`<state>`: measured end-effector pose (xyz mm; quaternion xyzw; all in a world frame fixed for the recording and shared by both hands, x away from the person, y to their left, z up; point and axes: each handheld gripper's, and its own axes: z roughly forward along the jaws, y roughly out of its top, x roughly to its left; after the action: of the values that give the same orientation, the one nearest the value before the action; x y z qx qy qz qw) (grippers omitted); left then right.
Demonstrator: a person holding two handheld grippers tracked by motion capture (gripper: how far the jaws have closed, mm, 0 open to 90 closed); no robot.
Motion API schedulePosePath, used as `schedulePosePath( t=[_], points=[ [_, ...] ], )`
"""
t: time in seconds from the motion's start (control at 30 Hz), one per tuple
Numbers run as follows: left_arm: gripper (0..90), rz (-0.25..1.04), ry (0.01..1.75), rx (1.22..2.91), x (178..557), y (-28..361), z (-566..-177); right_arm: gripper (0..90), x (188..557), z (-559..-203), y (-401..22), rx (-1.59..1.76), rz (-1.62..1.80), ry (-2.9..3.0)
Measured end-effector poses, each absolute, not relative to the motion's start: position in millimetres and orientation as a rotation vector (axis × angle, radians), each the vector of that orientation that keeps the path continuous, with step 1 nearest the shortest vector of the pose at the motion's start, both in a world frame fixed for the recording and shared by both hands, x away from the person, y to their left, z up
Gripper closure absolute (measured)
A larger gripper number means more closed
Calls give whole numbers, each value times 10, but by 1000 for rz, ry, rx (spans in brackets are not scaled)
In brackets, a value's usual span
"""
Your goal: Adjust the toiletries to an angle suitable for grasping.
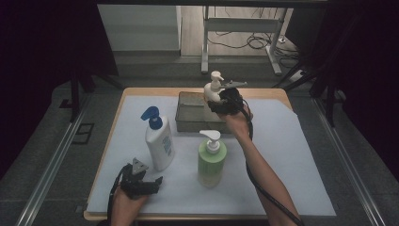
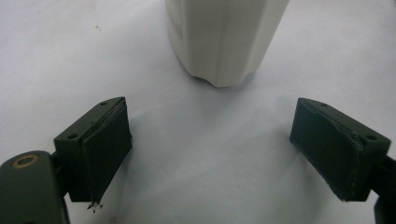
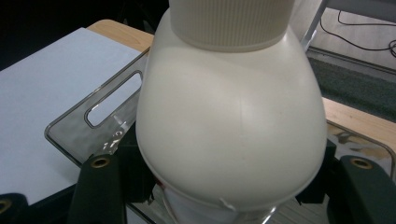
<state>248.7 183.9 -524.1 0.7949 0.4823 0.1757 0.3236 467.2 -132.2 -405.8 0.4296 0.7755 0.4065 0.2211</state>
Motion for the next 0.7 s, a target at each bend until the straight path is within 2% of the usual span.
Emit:
schedulePosePath(
  t=[0.7],
  points=[
    [120, 462, 1265, 2086, 2486, 1838, -5241, 355, 4634, -4153, -1380, 1162, 1145, 2157]
  ],
)
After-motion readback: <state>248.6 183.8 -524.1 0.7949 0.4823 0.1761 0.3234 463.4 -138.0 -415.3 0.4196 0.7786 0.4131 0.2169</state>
